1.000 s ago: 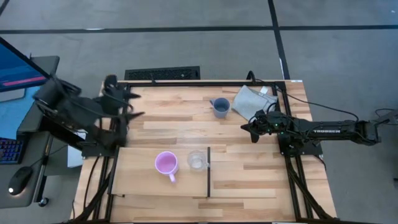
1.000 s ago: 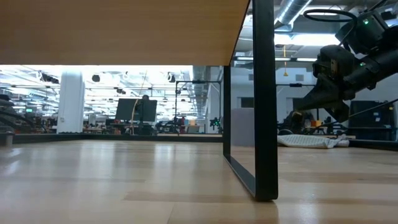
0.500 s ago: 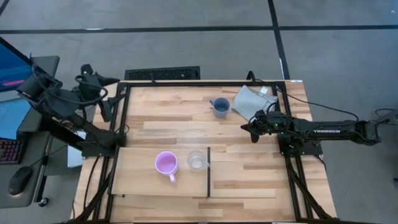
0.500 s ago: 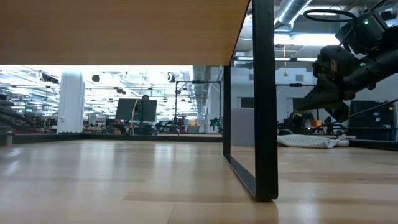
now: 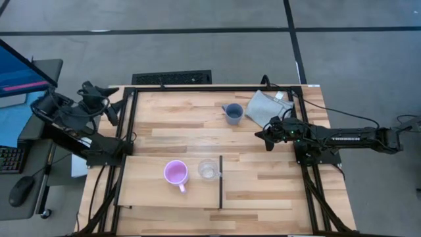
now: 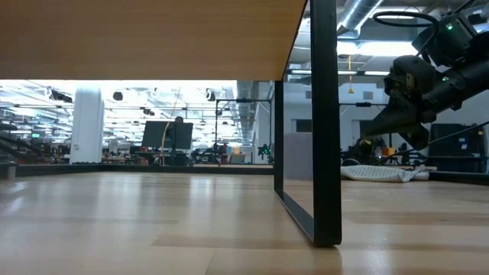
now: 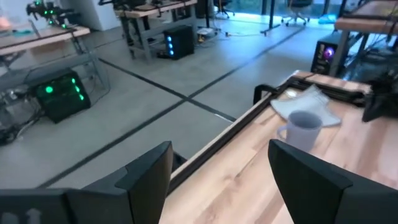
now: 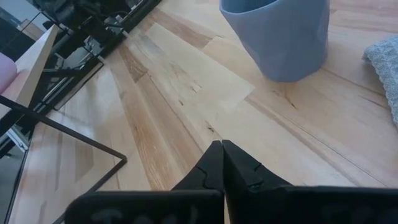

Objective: Stack small to large cups/mugs on shelf
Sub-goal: Put the gray mug on the shelf

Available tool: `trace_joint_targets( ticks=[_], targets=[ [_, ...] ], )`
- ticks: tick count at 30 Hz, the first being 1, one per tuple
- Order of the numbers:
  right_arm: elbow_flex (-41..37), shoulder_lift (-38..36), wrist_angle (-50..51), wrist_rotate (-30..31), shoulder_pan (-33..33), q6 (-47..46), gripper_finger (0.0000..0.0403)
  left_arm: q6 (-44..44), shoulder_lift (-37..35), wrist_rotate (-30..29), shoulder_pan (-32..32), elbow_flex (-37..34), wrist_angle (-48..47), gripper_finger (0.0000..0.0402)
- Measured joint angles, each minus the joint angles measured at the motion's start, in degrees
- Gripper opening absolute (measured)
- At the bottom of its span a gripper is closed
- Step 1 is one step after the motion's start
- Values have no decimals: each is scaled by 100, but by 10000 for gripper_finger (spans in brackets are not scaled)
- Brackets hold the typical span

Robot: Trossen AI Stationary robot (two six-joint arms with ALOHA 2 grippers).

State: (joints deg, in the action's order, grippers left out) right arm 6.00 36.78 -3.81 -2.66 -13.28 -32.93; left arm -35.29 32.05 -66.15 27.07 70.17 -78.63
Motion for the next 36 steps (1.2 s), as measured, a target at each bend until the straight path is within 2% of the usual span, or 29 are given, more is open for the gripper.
trace_joint_targets(
  ticks=[7, 14, 19, 28, 36],
  targets=[
    [0, 1, 18, 11, 2, 2, 19, -313, -1099, -338, 0, -1497, 375, 256],
    [0, 0, 28, 91, 2, 2, 27, -378, -1853, -447, 0, -2298, 571, 256],
    [0, 1, 30, 416, 1, -2, 22, -387, -2188, -713, 2, -2326, 755, 256],
    [0, 1, 24, 498, 0, -5, 20, -972, -2361, -642, 0, -2326, 1060, 256],
    [-1, 2, 0, 620, 0, -9, 16, 340, -2345, -661, 0, -2326, 2798, 256]
  ],
)
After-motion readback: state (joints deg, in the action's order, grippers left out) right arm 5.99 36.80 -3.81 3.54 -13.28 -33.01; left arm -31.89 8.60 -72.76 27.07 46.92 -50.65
